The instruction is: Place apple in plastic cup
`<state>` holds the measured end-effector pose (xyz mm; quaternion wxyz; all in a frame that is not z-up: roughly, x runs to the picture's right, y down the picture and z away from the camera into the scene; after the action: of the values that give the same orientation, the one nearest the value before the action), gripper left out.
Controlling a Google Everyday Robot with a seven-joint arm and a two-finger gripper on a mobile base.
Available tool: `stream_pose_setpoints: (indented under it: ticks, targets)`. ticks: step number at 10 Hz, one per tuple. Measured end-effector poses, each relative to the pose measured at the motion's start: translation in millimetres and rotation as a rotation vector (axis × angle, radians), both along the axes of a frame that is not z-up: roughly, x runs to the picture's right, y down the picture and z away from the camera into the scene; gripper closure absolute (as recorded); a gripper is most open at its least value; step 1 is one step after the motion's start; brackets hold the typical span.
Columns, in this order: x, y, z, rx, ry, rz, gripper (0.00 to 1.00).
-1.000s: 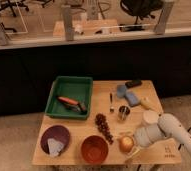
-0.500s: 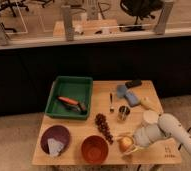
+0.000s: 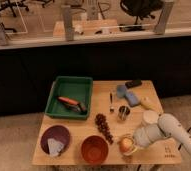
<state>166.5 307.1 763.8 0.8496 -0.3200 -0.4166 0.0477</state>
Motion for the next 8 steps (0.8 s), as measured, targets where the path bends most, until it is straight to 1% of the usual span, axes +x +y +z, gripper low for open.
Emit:
stream_pose_setpoints:
  ticks: [8]
  targets:
    - [0.7,2.2,-0.7,-0.004,0.0,-0.002,0.92]
